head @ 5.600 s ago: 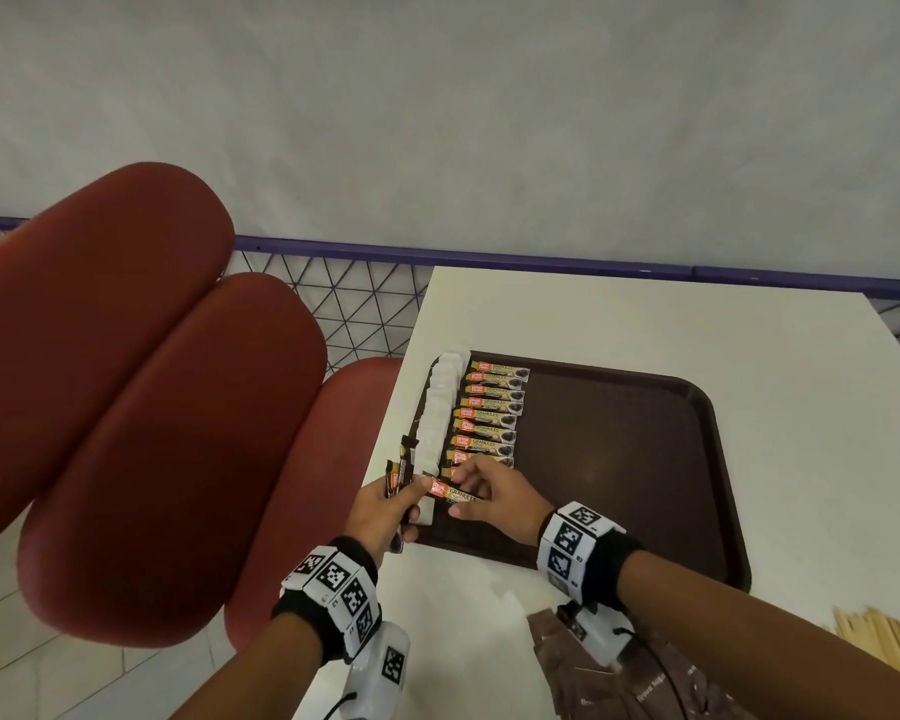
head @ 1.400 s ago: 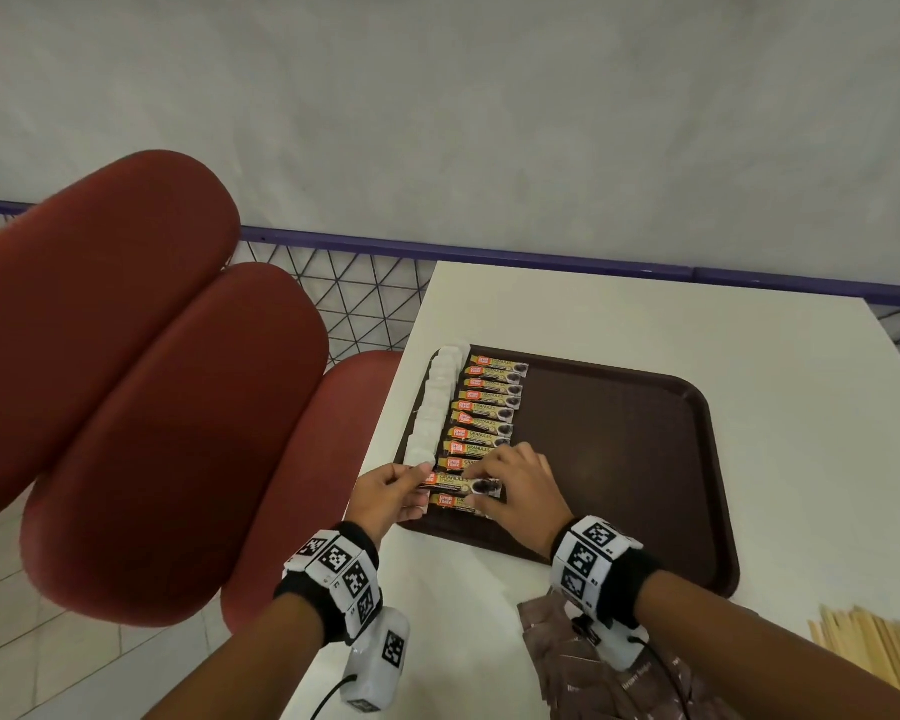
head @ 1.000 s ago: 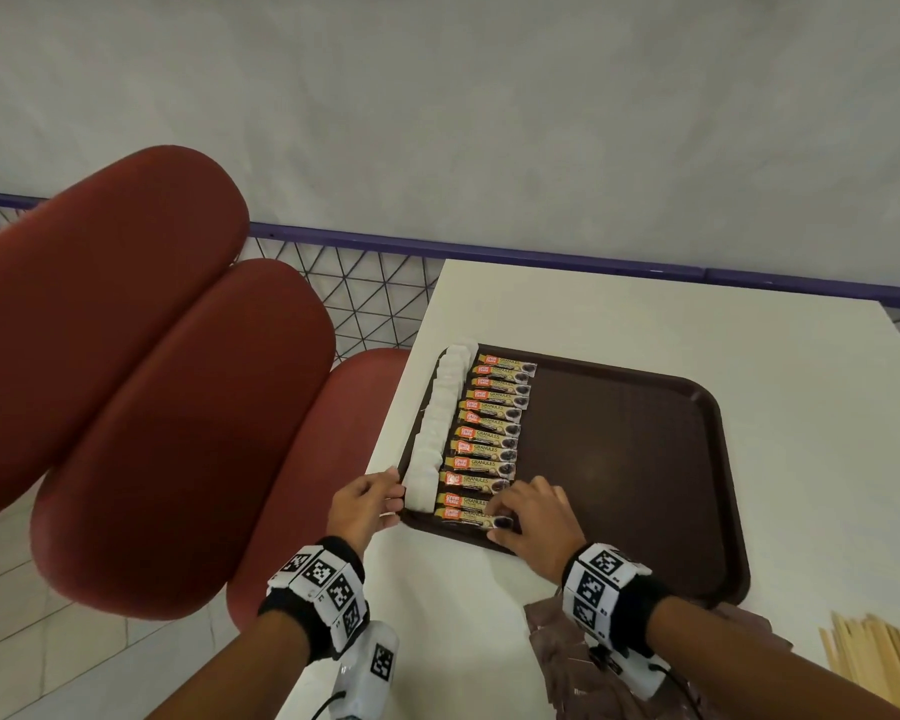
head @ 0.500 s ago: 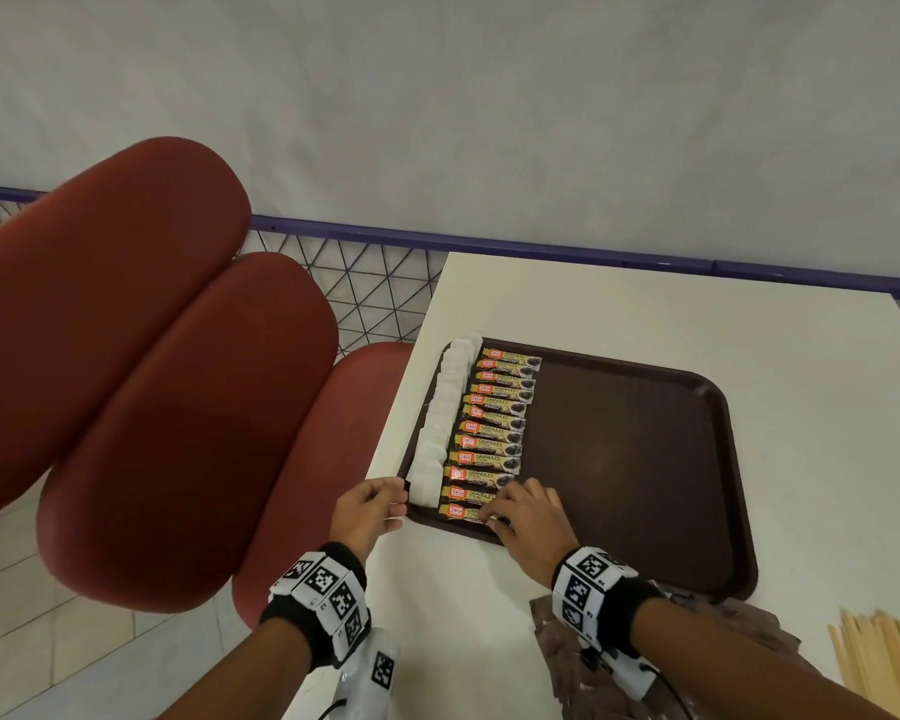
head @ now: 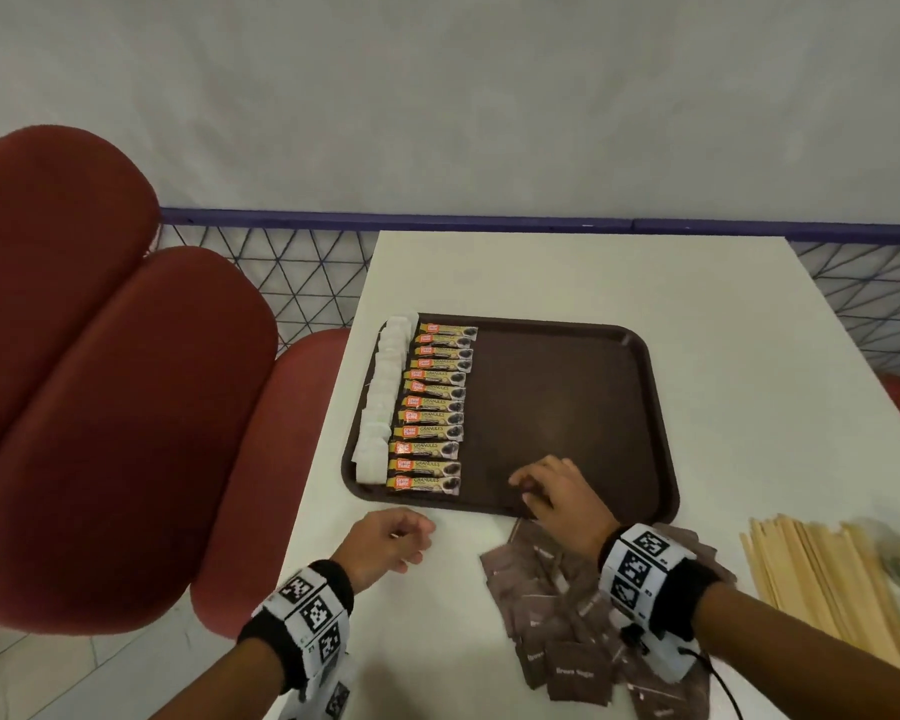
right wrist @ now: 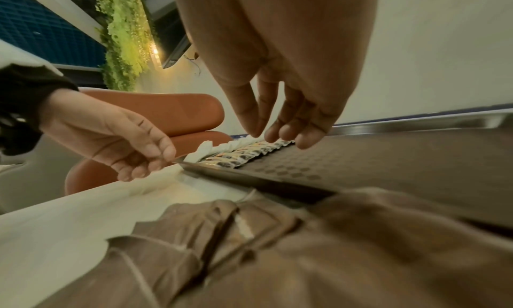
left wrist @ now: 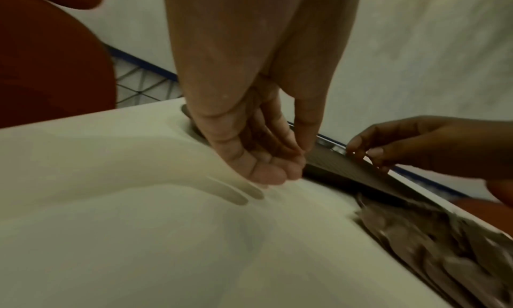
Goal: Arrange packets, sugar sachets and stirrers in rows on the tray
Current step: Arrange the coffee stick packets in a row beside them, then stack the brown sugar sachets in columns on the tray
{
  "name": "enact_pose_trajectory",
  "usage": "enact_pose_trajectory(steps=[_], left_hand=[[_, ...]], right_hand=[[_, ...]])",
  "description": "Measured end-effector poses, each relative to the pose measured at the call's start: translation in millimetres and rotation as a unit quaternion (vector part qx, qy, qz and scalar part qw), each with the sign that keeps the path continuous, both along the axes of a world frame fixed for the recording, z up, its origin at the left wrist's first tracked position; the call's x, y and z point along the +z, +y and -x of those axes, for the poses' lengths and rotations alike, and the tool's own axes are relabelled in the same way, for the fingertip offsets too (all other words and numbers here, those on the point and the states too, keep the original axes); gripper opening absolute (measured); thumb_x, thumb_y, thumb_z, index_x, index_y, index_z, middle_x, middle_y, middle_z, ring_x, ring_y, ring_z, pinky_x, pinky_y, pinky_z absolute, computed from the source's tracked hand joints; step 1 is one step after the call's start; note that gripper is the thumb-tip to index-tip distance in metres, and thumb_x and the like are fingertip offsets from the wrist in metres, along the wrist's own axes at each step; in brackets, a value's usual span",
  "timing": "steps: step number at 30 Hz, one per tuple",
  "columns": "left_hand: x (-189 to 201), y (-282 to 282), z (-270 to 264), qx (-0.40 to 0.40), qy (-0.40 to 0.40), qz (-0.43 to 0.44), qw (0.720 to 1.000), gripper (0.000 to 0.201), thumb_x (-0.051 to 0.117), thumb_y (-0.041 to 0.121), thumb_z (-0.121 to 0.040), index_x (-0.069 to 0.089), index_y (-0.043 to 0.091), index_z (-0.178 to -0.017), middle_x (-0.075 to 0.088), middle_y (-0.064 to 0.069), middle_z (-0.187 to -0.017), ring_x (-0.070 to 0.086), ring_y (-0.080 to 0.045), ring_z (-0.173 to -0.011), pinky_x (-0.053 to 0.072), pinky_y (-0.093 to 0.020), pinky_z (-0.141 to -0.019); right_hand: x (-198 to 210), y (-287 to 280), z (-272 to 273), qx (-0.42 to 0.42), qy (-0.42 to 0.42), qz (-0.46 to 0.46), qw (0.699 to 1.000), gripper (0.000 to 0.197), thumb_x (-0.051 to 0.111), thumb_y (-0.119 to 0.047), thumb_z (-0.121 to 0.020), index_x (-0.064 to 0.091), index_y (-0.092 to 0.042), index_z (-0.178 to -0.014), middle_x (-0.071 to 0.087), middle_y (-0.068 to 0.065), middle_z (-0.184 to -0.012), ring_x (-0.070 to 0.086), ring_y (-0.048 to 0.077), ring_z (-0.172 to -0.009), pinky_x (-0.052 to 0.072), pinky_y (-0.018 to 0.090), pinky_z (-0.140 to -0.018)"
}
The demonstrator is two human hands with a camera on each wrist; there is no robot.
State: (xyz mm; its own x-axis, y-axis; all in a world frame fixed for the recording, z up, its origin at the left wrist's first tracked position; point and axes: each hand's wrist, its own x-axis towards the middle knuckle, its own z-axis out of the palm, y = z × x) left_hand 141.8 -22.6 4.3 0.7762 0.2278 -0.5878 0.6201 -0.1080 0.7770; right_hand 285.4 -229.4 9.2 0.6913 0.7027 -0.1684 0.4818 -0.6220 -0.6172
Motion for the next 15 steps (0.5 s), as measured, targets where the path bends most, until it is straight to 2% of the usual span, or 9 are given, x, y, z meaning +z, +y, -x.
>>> enact_pose_trajectory(steps=[3, 4, 6, 7, 9, 10, 13, 15], left_hand=[[-4, -20, -3, -0.099, 0.006, -0.046, 0.994, 0.010, 0.064, 0.014, -0.086, 0.064, 0.022, -0.092, 0.063, 0.004, -0.086, 0.057, -0.009, -0.074, 0.048, -0.018, -0.063], [-6, -27, -5, -0.124, 0.006, -0.065, 0.990, 0.014, 0.068, 0.015, -0.083, 0.063, 0.022, -0.095, 0.062, 0.003, -0.090, 0.056, -0.008, -0.074, 0.049, -0.019, -0.067], [-6, -41, -10, -0.162, 0.011, -0.100, 0.982, 0.033, 0.074, 0.020, -0.078, 0.058, 0.023, -0.106, 0.056, 0.002, -0.100, 0.055, -0.008, -0.076, 0.048, -0.019, -0.074], [-7, -47, -12, -0.179, 0.015, -0.119, 0.976, 0.044, 0.076, 0.023, -0.075, 0.055, 0.023, -0.114, 0.053, 0.002, -0.104, 0.053, -0.008, -0.076, 0.047, -0.017, -0.073], [-6, -58, -17, -0.216, 0.020, -0.152, 0.964, 0.068, 0.079, 0.030, -0.071, 0.045, 0.020, -0.129, 0.045, 0.002, -0.110, 0.050, -0.009, -0.082, 0.044, -0.015, -0.072], [-7, -62, -19, -0.235, 0.023, -0.162, 0.958, 0.080, 0.081, 0.033, -0.069, 0.038, 0.019, -0.135, 0.042, 0.001, -0.114, 0.049, -0.011, -0.088, 0.044, -0.017, -0.077], [-12, -74, -22, -0.281, 0.024, -0.199, 0.939, 0.109, 0.084, 0.040, -0.061, 0.020, 0.014, -0.146, 0.034, -0.004, -0.134, 0.042, -0.017, -0.118, 0.040, -0.029, -0.102], [-13, -81, -24, -0.297, 0.029, -0.225, 0.927, 0.121, 0.085, 0.044, -0.057, 0.012, 0.013, -0.148, 0.029, -0.005, -0.138, 0.035, -0.021, -0.129, 0.035, -0.034, -0.108]], right_hand=[[2, -37, 0, -0.023, 0.008, 0.041, 0.999, 0.025, 0.056, -0.011, -0.086, 0.061, -0.015, -0.111, 0.054, 0.003, -0.104, 0.046, 0.021, -0.106, 0.033, 0.021, -0.094], [3, -48, 2, -0.026, 0.009, 0.058, 0.998, 0.026, 0.056, -0.013, -0.087, 0.061, -0.015, -0.112, 0.055, 0.004, -0.106, 0.047, 0.021, -0.106, 0.034, 0.022, -0.096], [8, -67, 6, -0.027, 0.005, 0.093, 0.995, 0.027, 0.055, -0.019, -0.088, 0.058, -0.017, -0.114, 0.053, 0.004, -0.111, 0.045, 0.021, -0.109, 0.035, 0.024, -0.097], [11, -74, 9, -0.023, 0.001, 0.118, 0.993, 0.030, 0.054, -0.026, -0.088, 0.055, -0.017, -0.117, 0.051, 0.004, -0.114, 0.044, 0.020, -0.110, 0.035, 0.025, -0.097], [16, -84, 16, 0.008, -0.012, 0.179, 0.984, 0.050, 0.047, -0.046, -0.085, 0.049, -0.016, -0.125, 0.047, 0.005, -0.121, 0.041, 0.021, -0.114, 0.034, 0.028, -0.101], [17, -87, 19, 0.031, -0.022, 0.210, 0.977, 0.061, 0.044, -0.052, -0.081, 0.044, -0.015, -0.130, 0.044, 0.005, -0.125, 0.039, 0.023, -0.115, 0.033, 0.030, -0.102], [18, -90, 28, 0.078, -0.054, 0.270, 0.958, 0.069, 0.052, -0.043, -0.082, 0.028, -0.014, -0.140, 0.036, 0.005, -0.133, 0.035, 0.025, -0.122, 0.034, 0.034, -0.104], [16, -87, 33, 0.084, -0.064, 0.272, 0.956, 0.071, 0.053, -0.035, -0.083, 0.020, -0.014, -0.143, 0.034, 0.006, -0.136, 0.034, 0.025, -0.124, 0.034, 0.034, -0.105]])
